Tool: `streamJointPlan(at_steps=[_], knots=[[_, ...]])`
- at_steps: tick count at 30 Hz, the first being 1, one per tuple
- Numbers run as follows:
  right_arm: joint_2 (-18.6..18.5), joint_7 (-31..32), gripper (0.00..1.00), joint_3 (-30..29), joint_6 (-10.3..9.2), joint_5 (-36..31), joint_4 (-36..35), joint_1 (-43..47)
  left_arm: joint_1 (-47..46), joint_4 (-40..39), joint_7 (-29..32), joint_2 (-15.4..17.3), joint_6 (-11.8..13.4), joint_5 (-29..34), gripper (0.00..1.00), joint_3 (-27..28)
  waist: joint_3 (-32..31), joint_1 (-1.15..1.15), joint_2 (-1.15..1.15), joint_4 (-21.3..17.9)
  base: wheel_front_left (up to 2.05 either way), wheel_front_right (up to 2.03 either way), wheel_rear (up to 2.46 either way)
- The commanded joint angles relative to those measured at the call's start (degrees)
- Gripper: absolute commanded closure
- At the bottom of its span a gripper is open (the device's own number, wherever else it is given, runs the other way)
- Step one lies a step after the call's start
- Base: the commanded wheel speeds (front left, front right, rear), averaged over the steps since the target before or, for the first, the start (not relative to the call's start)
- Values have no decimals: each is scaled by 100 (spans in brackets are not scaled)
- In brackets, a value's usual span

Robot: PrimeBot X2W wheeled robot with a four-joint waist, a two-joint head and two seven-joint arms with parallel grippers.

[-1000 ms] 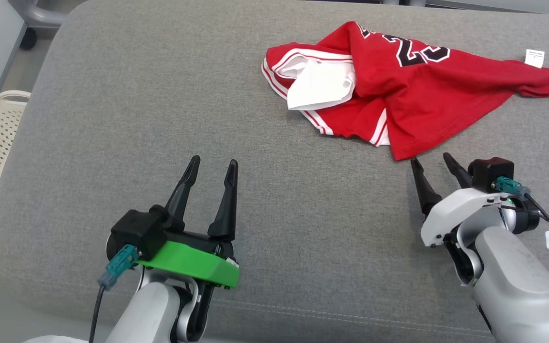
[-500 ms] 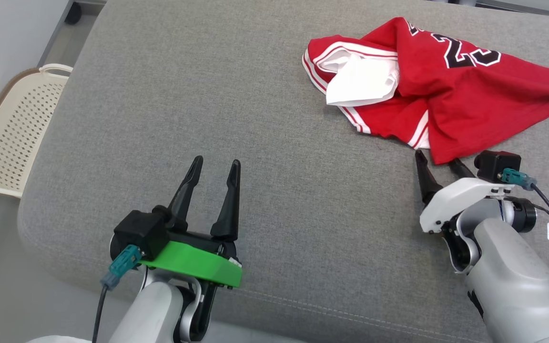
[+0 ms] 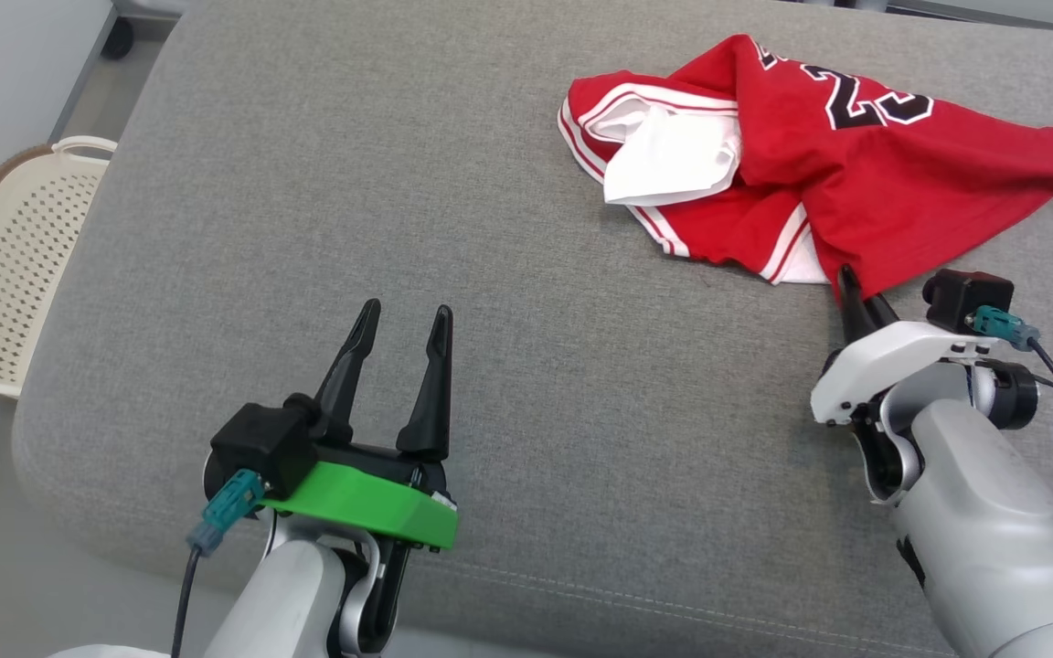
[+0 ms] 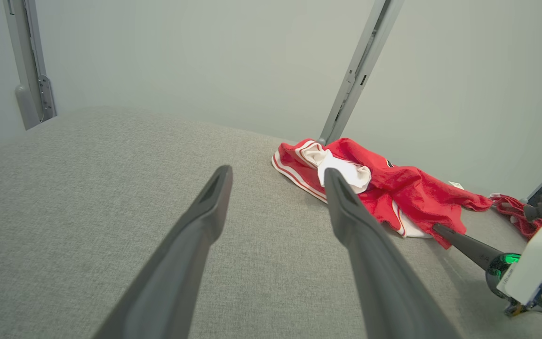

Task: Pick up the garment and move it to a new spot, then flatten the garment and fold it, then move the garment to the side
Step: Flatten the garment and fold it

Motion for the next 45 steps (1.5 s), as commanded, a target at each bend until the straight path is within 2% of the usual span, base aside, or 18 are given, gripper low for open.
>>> streamJointPlan(at_steps=[1,6,12,17,20,29,31,37,39,45], knots=[[69,-44,100,67,-2,117,-133,84,31,6,-33,18,1,-18,0,5,-63,0,0,-114,0,0,0],[144,192,100,553,-2,717,-903,431,142,21,-36,53,3,-44,0,-1,-223,0,0,-439,0,0,0],[-271,655,100,745,-2,1299,-2274,1093,239,28,-17,84,22,-62,0,-17,-445,0,0,-892,0,0,0],[-612,1274,100,308,-1,1613,-3310,1813,305,11,4,112,41,-83,0,-39,-575,0,0,-1201,0,0,0],[-676,1560,100,44,-1,1707,-3617,2074,328,5,18,114,42,-86,0,-53,-594,0,0,-1297,0,0,0],[-927,3161,100,-564,-1,2031,-5098,3110,370,7,28,125,55,-93,0,-102,-620,0,0,-1458,0,0,0],[-956,3585,100,-902,-1,2050,-5470,3368,364,-9,22,146,51,-106,0,-100,-600,0,0,-1473,0,0,0],[-1019,4701,100,-1673,-1,2253,-5484,3642,275,-23,21,163,62,-108,0,-104,-516,0,0,-1435,0,0,0],[-1098,5002,100,-1830,-1,2162,-5278,3556,240,-22,21,165,62,-112,0,-104,-472,0,0,-1420,0,0,0],[-930,5588,100,-1993,-1,2017,-4163,2887,111,-31,30,187,78,-114,0,-95,-334,0,0,-1390,0,0,0]])
